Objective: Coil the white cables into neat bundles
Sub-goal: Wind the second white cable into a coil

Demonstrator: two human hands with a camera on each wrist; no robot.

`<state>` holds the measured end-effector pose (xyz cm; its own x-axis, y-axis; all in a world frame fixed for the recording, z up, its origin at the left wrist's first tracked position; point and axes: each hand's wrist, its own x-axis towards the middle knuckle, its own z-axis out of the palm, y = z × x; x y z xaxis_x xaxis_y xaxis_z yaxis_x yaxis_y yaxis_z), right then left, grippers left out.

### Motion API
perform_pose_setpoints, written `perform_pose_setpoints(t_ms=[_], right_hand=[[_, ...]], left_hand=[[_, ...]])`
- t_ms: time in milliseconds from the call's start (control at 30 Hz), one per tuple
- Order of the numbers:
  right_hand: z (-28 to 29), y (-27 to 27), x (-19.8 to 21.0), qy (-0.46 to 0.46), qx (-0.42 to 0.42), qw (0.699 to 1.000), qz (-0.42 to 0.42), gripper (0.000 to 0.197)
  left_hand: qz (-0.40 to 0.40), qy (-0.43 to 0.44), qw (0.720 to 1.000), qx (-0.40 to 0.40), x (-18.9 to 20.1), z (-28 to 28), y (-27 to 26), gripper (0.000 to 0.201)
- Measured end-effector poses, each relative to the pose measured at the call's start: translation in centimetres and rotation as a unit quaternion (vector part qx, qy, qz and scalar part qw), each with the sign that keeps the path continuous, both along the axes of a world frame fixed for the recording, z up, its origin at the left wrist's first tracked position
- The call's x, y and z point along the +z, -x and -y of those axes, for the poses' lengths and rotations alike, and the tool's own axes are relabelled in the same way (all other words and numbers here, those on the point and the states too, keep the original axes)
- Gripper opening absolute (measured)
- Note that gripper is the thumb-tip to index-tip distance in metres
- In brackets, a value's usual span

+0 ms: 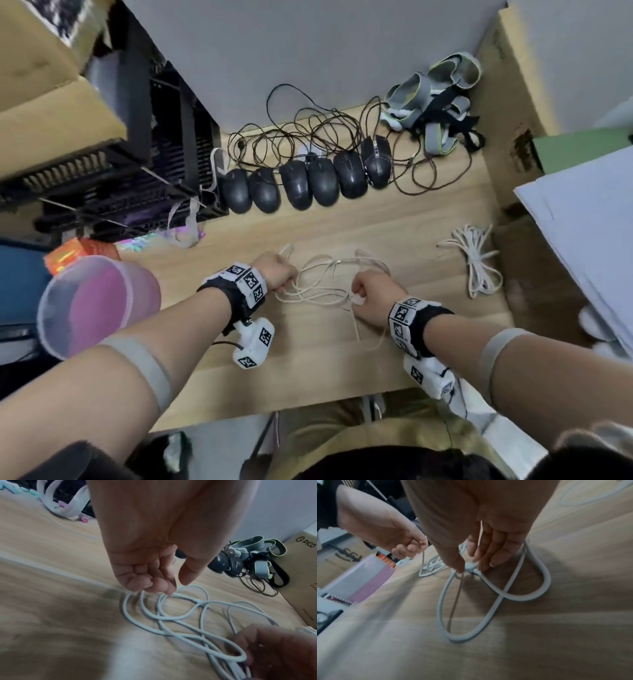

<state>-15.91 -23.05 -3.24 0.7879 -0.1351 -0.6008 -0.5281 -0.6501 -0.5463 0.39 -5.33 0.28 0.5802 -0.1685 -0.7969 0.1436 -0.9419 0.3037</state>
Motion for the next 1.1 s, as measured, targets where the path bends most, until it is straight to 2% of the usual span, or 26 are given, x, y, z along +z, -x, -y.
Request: perform_pose_setpoints(t_ms=[100,167,300,400,500,600,667,733,800,900,933,1000,1100], right_hand=[[-0.4,0.5,-0.2,0.009,0.006,1.000,0.014,0.040],[-0.4,0.8,-0.2,0.013,-0.004,1.000,0.028,0.042],[-0.2,1.4,0.0,0.038,-0.016,0.999,-0.015,0.044],[0.8,1.5,1.6,-0.003,-0.012,0.999,-0.052,0.037],[2.6,0.6,4.1,-0.022,-0.027,0.999,-0.025,0.023],[4.7,-1.1,7.9,-0.089,-0.092,0.992,0.009,0.014],[6.1,-2.2,10.1,-0.172,-0.160,0.971,0.028,0.017],[7.2,-3.2,11.4,-0.255,-0.233,0.937,0.057,0.023],[8.4,-4.0,11.9,-0.270,-0.287,0.914,0.092,0.025],[9.7,-4.8,11.8,-0.300,-0.344,0.883,0.109,0.010],[9.9,-4.8,11.6,-0.308,-0.349,0.879,0.103,0.006],[10.0,-4.5,10.9,-0.297,-0.330,0.891,0.096,0.013],[9.2,-4.6,10.6,-0.298,-0.316,0.892,0.124,0.015]], left_hand=[[-0.019,0.015,1.000,-0.008,-0.4,-0.3,0.6,0.022],[-0.041,0.023,0.999,-0.024,-0.2,0.2,0.9,0.022],[-0.077,0.037,0.995,-0.058,0.8,2.3,1.1,0.023],[-0.086,0.051,0.989,-0.108,2.1,4.3,1.2,0.029],[-0.078,0.085,0.979,-0.170,4.1,6.6,1.0,0.021],[-0.082,0.145,0.962,-0.215,7.0,9.0,1.1,0.004],[-0.092,0.173,0.953,-0.231,8.5,10.6,1.5,0.011],[-0.095,0.199,0.953,-0.209,9.9,11.8,1.7,0.011],[-0.106,0.227,0.949,-0.190,10.9,12.5,1.3,0.013],[-0.115,0.247,0.952,-0.140,11.9,12.4,-0.2,0.025],[-0.109,0.252,0.955,-0.113,12.1,12.1,-0.7,0.026],[-0.087,0.256,0.960,-0.078,12.2,11.3,-1.7,0.019],[-0.065,0.200,0.971,-0.115,11.8,10.2,-2.2,0.021]])
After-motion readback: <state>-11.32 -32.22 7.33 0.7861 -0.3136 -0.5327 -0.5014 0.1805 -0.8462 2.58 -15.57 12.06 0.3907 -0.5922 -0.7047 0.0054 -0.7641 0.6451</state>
